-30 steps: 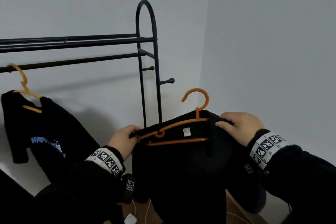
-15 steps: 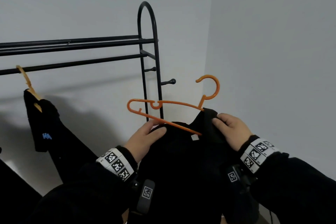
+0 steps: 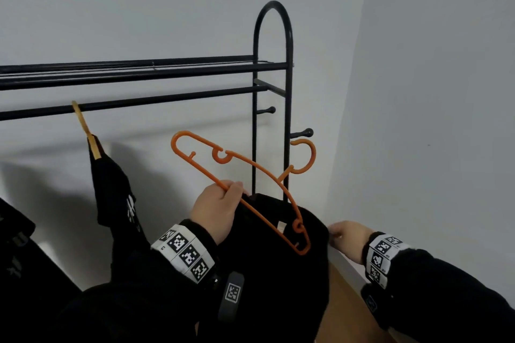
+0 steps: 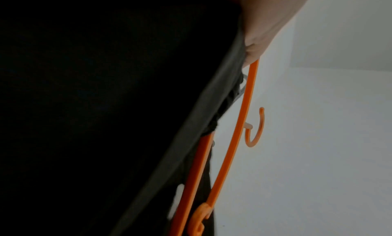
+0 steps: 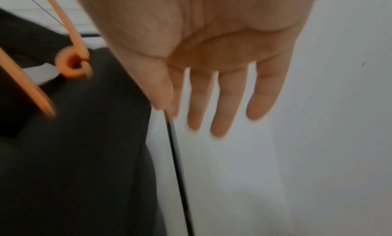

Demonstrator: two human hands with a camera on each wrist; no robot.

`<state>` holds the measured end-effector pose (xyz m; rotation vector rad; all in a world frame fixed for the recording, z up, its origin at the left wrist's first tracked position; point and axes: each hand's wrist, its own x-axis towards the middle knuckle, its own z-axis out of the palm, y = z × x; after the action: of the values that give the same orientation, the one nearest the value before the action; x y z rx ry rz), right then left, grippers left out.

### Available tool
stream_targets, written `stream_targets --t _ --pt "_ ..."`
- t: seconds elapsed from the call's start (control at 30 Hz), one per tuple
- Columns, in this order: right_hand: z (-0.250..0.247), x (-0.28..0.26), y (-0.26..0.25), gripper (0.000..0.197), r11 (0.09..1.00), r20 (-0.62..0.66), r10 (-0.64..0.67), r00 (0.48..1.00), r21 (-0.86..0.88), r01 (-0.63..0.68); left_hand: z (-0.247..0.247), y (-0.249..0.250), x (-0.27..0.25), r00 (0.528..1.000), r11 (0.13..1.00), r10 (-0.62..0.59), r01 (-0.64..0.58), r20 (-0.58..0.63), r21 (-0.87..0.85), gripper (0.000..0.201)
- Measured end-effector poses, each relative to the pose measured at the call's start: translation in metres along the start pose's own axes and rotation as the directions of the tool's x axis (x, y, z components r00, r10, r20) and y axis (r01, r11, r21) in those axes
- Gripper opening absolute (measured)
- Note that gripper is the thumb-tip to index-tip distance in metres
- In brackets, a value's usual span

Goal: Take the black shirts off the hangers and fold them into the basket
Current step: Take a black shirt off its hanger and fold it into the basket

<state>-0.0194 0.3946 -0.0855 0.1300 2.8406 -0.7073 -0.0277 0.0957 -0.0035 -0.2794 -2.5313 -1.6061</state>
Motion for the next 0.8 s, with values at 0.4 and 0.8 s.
stream_targets --t 0.4,0.8 --pt "-0.009 0.029 -0.145 0.027 0.87 -0.275 -0.222 0.935 0.377 0.318 -0.071 -0.033 0.034 0.984 0.972 -0.17 0.159 -0.05 -0.174 0.048" --pt "-0.051 0.085 -0.241 0.037 0.97 -0.484 -0.172 0.858 -0.237 0.061 -0.118 -0.06 0.042 0.995 0.995 -0.072 0.066 0.075 0.079 0.011"
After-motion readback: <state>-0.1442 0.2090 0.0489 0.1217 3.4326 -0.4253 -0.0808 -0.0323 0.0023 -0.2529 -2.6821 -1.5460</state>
